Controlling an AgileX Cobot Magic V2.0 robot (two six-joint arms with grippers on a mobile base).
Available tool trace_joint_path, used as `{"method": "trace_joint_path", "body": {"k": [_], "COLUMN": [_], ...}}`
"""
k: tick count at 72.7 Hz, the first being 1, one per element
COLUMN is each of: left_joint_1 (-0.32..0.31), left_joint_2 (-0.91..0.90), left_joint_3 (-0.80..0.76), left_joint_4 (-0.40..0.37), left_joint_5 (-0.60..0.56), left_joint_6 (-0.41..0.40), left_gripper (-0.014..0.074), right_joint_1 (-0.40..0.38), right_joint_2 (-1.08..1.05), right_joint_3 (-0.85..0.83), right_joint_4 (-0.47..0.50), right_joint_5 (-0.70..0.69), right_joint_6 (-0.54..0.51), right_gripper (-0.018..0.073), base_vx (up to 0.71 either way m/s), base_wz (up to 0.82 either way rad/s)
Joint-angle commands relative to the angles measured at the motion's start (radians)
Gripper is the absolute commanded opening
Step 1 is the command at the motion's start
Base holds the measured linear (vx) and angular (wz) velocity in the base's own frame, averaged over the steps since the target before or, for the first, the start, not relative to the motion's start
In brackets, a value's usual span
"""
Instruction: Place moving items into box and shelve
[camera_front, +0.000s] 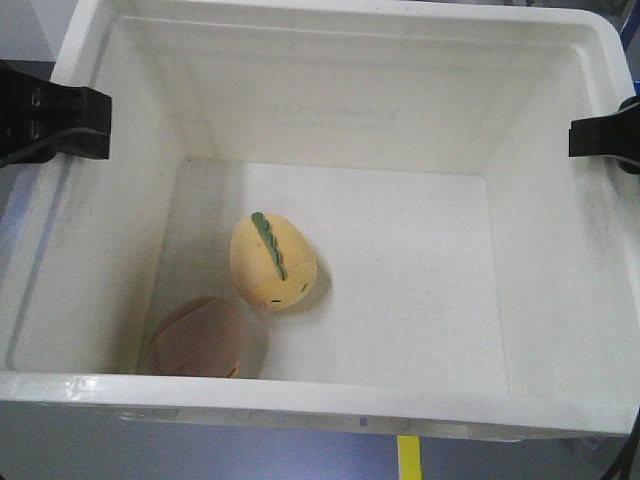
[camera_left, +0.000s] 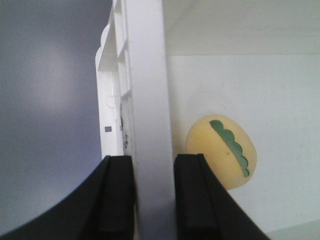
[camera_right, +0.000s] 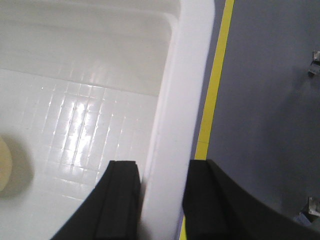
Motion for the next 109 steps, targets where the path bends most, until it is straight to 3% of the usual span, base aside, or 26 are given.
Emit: {"method": "trace_joint_path", "body": {"k": [1,109], "left_joint_1": [0.003,0.003], "left_joint_2": [-0.035,-0.035], "left_joint_3": [-0.04,-0.04], "left_joint_4": [0.053,0.053], "left_joint_5": [-0.109,-0.109], "left_joint_6": [0.0,0.0], "left_gripper": [-0.0006,-0.0006], "right_joint_1": [-0.01,-0.01], "right_joint_2": [-0.024,-0.024], "right_joint_3": [-0.041,-0.041], "right_joint_4": [-0.06,-0.06], "right_joint_5": [-0.119,-0.119], "right_joint_6": [-0.014,-0.014], "right_gripper": [-0.0006,-0.0006], "base_vx": [0.56,0.58], "base_wz": [-0.08,-0.06]}}
